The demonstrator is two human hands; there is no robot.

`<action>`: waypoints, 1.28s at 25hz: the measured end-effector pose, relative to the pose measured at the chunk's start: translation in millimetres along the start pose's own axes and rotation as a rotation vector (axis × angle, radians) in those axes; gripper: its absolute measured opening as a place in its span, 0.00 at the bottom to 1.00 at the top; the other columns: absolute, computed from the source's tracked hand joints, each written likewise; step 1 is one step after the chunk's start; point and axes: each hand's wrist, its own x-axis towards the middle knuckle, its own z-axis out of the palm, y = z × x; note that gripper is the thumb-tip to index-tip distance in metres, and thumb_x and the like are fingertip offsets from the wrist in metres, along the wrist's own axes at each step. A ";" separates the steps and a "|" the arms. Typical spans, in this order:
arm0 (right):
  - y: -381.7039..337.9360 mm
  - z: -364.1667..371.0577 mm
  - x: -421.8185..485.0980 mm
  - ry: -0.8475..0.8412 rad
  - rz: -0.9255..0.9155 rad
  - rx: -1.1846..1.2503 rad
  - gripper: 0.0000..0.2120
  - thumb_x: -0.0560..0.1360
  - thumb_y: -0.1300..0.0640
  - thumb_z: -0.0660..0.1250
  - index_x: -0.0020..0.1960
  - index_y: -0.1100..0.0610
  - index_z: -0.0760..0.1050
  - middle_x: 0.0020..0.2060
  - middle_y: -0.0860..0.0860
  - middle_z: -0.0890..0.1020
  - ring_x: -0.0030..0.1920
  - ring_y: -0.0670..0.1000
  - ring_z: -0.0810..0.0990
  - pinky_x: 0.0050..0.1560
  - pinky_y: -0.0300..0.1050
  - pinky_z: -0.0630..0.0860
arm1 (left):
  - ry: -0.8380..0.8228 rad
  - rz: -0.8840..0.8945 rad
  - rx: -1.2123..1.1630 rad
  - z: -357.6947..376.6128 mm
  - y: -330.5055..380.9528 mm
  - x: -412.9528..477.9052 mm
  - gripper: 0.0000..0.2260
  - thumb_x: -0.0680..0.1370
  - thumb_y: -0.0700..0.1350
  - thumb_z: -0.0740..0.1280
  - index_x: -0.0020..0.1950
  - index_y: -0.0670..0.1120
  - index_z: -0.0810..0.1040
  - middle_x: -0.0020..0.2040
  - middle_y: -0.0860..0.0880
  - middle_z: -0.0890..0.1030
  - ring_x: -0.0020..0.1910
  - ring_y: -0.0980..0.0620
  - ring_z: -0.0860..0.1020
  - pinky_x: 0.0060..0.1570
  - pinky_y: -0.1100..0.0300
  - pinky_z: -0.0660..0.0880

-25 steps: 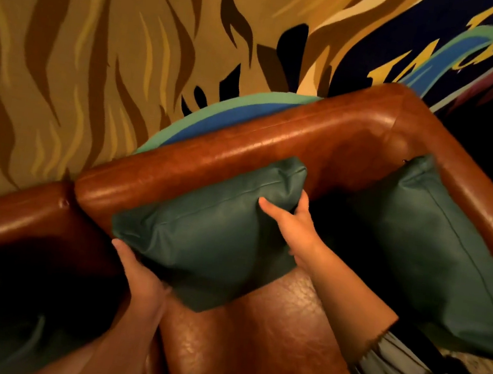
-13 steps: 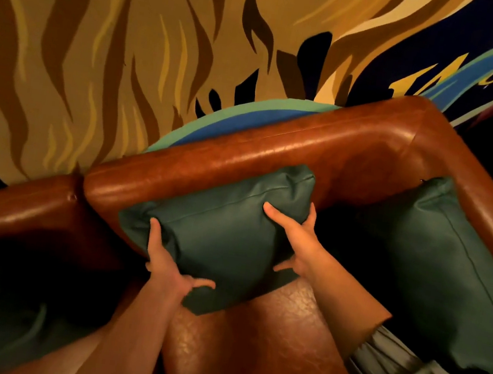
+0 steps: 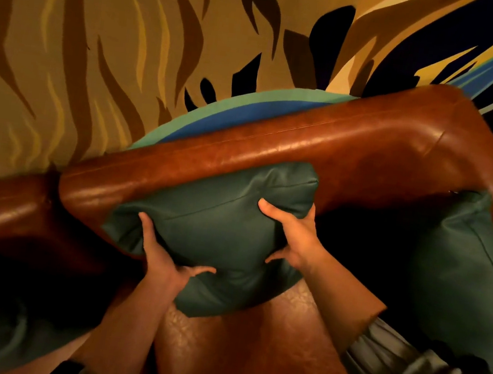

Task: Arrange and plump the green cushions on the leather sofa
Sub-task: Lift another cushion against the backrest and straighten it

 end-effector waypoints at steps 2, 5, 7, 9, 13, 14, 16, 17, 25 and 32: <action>1.0 4.1 5.2 0.022 -0.010 0.011 0.52 0.54 0.51 0.89 0.71 0.35 0.67 0.63 0.40 0.81 0.65 0.57 0.77 0.43 0.89 0.71 | -0.008 0.012 0.005 0.9 -0.6 5.3 0.45 0.63 0.79 0.64 0.75 0.59 0.69 0.78 0.47 0.68 0.76 0.31 0.63 0.53 0.12 0.58; 0.4 6.8 12.1 0.020 -0.008 0.018 0.50 0.54 0.52 0.89 0.69 0.36 0.69 0.61 0.40 0.83 0.64 0.56 0.79 0.45 0.87 0.73 | -0.016 0.024 0.028 4.2 -2.2 13.9 0.42 0.65 0.79 0.63 0.74 0.59 0.70 0.78 0.48 0.68 0.75 0.32 0.64 0.49 0.15 0.64; -0.8 7.5 14.9 0.011 -0.005 0.015 0.47 0.55 0.53 0.89 0.67 0.36 0.69 0.60 0.40 0.83 0.62 0.55 0.80 0.46 0.86 0.74 | -0.029 0.035 0.041 4.6 -3.9 17.8 0.40 0.66 0.78 0.62 0.73 0.59 0.71 0.76 0.48 0.71 0.74 0.33 0.67 0.43 0.20 0.71; -1.3 7.0 16.2 0.003 -0.005 0.013 0.45 0.57 0.53 0.88 0.67 0.37 0.69 0.59 0.40 0.83 0.60 0.53 0.81 0.47 0.84 0.75 | -0.044 0.037 0.046 3.5 -3.8 20.1 0.39 0.66 0.78 0.62 0.72 0.59 0.72 0.75 0.48 0.72 0.73 0.33 0.68 0.39 0.23 0.73; -0.5 5.7 10.4 -0.008 -0.010 0.006 0.47 0.55 0.51 0.89 0.67 0.36 0.69 0.61 0.41 0.83 0.62 0.55 0.80 0.46 0.84 0.75 | -0.047 -0.013 0.107 -0.4 -0.1 15.8 0.44 0.63 0.79 0.65 0.74 0.58 0.70 0.77 0.48 0.69 0.75 0.32 0.66 0.44 0.18 0.69; -1.4 6.2 6.3 -0.004 -0.012 0.007 0.48 0.55 0.51 0.89 0.67 0.36 0.69 0.62 0.41 0.82 0.64 0.57 0.80 0.47 0.86 0.74 | -0.047 -0.037 0.146 -3.5 3.0 11.9 0.46 0.62 0.79 0.66 0.75 0.58 0.69 0.78 0.48 0.68 0.76 0.32 0.64 0.48 0.16 0.67; -5.4 6.5 -2.9 -0.011 -0.014 0.008 0.49 0.55 0.51 0.89 0.69 0.37 0.68 0.65 0.43 0.81 0.67 0.60 0.77 0.52 0.89 0.69 | -0.040 -0.096 0.239 -11.5 11.1 0.1 0.49 0.60 0.79 0.68 0.77 0.58 0.66 0.80 0.48 0.65 0.78 0.32 0.60 0.55 0.15 0.62; -8.5 5.9 -7.9 -0.021 -0.011 0.002 0.48 0.56 0.51 0.89 0.70 0.37 0.68 0.67 0.43 0.79 0.68 0.61 0.76 0.56 0.89 0.66 | -0.028 -0.107 0.292 -14.5 15.7 -4.9 0.50 0.59 0.79 0.69 0.77 0.58 0.66 0.80 0.48 0.66 0.78 0.32 0.60 0.56 0.15 0.60; -13.0 -5.5 -29.2 -0.053 -0.013 -0.006 0.42 0.61 0.49 0.86 0.69 0.43 0.68 0.60 0.45 0.79 0.61 0.58 0.77 0.61 0.72 0.71 | 0.151 0.213 0.258 -15.3 23.8 -30.0 0.51 0.54 0.65 0.82 0.73 0.64 0.63 0.75 0.53 0.68 0.71 0.34 0.69 0.39 0.13 0.66; 6.3 -25.7 -41.0 -0.071 -0.098 -0.008 0.44 0.57 0.45 0.87 0.67 0.42 0.69 0.62 0.43 0.80 0.64 0.55 0.78 0.62 0.77 0.74 | 0.144 0.309 0.129 -41.9 -0.8 -28.5 0.40 0.58 0.62 0.82 0.68 0.63 0.72 0.70 0.53 0.76 0.66 0.39 0.75 0.45 0.18 0.70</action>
